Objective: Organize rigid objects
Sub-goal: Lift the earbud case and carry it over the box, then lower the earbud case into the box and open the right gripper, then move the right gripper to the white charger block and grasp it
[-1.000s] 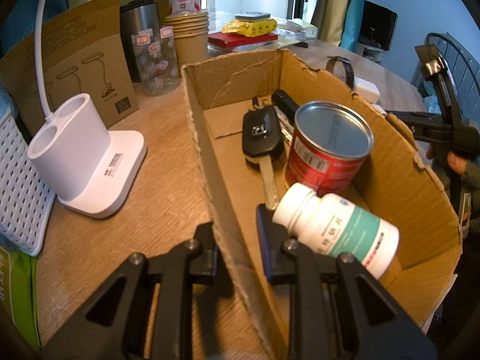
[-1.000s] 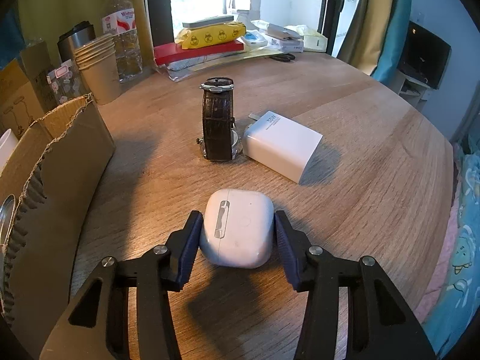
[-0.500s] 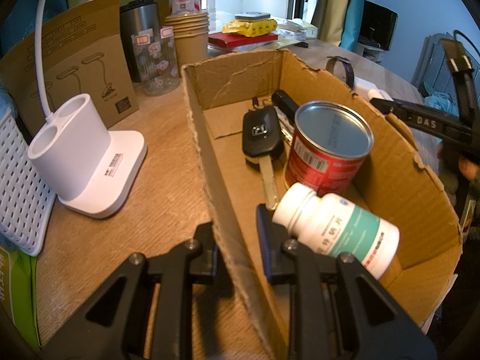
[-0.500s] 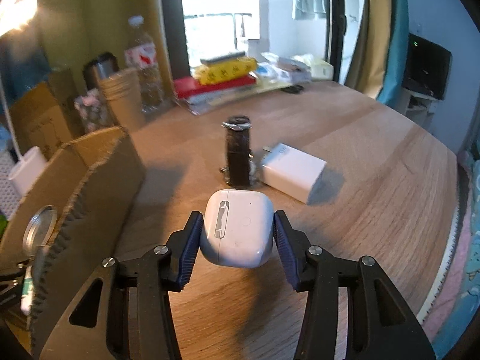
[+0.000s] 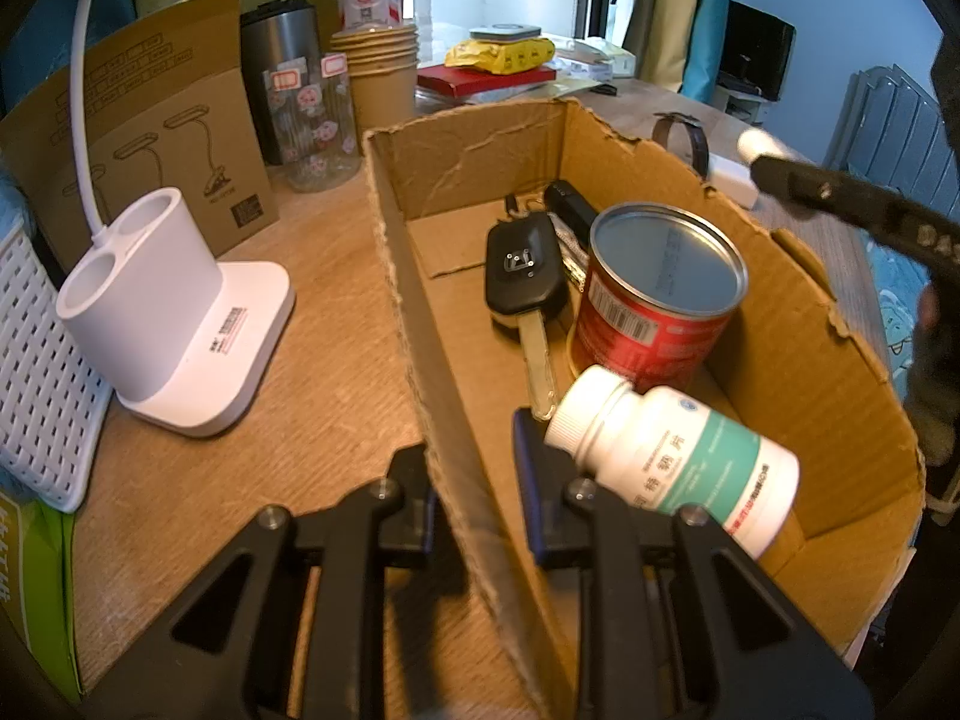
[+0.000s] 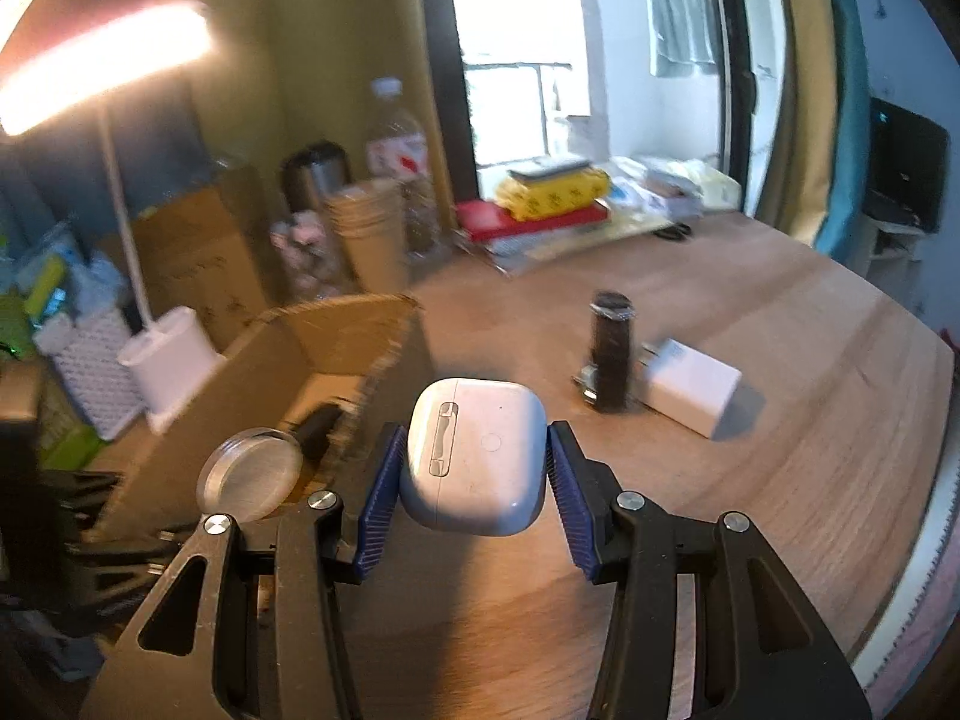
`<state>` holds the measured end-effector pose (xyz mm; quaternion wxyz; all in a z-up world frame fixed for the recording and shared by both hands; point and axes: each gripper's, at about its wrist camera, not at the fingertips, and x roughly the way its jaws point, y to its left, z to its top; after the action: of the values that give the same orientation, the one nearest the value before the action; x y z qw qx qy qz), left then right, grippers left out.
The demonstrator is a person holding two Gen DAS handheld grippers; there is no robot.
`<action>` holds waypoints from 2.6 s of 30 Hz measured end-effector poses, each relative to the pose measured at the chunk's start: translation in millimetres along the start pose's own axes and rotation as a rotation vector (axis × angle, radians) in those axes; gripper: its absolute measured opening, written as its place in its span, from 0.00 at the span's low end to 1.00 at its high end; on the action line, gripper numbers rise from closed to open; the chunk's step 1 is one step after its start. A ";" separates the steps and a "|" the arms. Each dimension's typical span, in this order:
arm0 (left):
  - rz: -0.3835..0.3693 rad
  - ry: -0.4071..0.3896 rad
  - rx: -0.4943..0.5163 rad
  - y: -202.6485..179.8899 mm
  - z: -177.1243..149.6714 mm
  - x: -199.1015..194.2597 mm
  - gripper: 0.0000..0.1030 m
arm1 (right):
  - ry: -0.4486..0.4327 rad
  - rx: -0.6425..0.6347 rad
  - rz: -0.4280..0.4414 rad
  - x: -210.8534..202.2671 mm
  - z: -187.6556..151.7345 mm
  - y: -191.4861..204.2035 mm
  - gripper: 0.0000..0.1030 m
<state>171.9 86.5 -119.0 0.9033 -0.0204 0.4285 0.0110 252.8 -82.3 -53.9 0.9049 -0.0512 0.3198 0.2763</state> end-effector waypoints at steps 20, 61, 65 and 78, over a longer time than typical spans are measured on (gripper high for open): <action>0.000 0.000 0.000 0.0 0.0 0.1 0.22 | -0.038 -0.077 0.143 2.5 18.8 46.7 0.49; -0.014 0.002 -0.004 -3.1 -0.1 1.1 0.23 | 0.051 -0.136 0.090 56.7 32.1 41.5 0.49; -0.016 0.002 -0.005 -1.9 0.1 0.7 0.23 | 0.017 -0.108 0.072 42.3 32.5 29.3 0.50; -0.025 0.004 -0.011 -0.2 0.0 -0.2 0.24 | -0.049 -0.015 -0.015 11.1 33.0 -21.4 0.56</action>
<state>171.7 86.3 -118.8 0.9023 -0.0307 0.4300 0.0017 289.5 -86.2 -36.4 0.9142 -0.0535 0.2949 0.2729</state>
